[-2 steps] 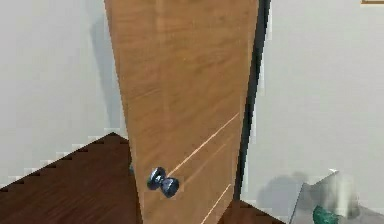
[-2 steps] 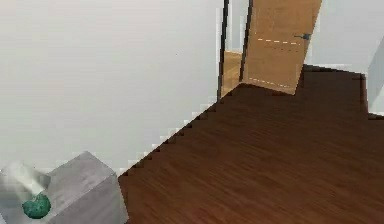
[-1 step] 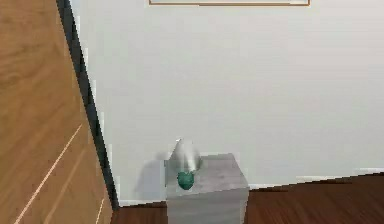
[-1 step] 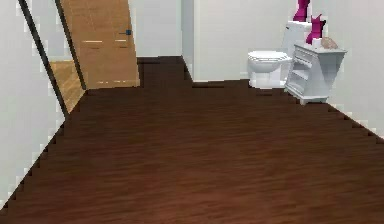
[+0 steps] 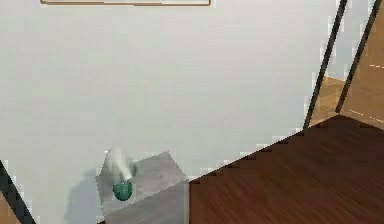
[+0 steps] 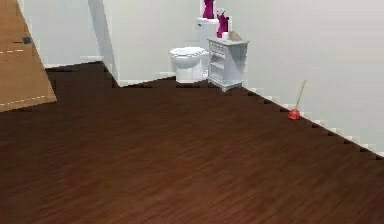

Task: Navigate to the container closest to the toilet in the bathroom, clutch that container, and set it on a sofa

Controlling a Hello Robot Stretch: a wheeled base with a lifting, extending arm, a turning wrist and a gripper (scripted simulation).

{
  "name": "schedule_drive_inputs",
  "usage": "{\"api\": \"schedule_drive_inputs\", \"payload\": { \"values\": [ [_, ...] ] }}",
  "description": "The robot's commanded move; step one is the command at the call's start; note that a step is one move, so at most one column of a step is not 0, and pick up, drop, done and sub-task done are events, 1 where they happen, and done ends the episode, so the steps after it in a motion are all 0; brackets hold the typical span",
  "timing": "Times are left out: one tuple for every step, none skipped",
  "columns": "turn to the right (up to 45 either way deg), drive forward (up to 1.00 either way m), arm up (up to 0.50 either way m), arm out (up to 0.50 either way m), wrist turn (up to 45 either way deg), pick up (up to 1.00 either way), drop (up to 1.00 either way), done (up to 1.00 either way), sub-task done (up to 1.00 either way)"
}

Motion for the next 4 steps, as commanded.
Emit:
{"api": "schedule_drive_inputs", "payload": {
  "values": [
    [0.0, 0.65, 0.0, 0.0, 0.0, 0.0, 0.0, 0.0, 0.0],
    [-45.0, 0.0, 0.0, 0.0, 0.0, 0.0, 0.0, 0.0, 0.0],
    [-45.0, 0.0, 0.0, 0.0, 0.0, 0.0, 0.0, 0.0, 0.0],
    [-45.0, 0.0, 0.0, 0.0, 0.0, 0.0, 0.0, 0.0, 0.0]
  ]
}}
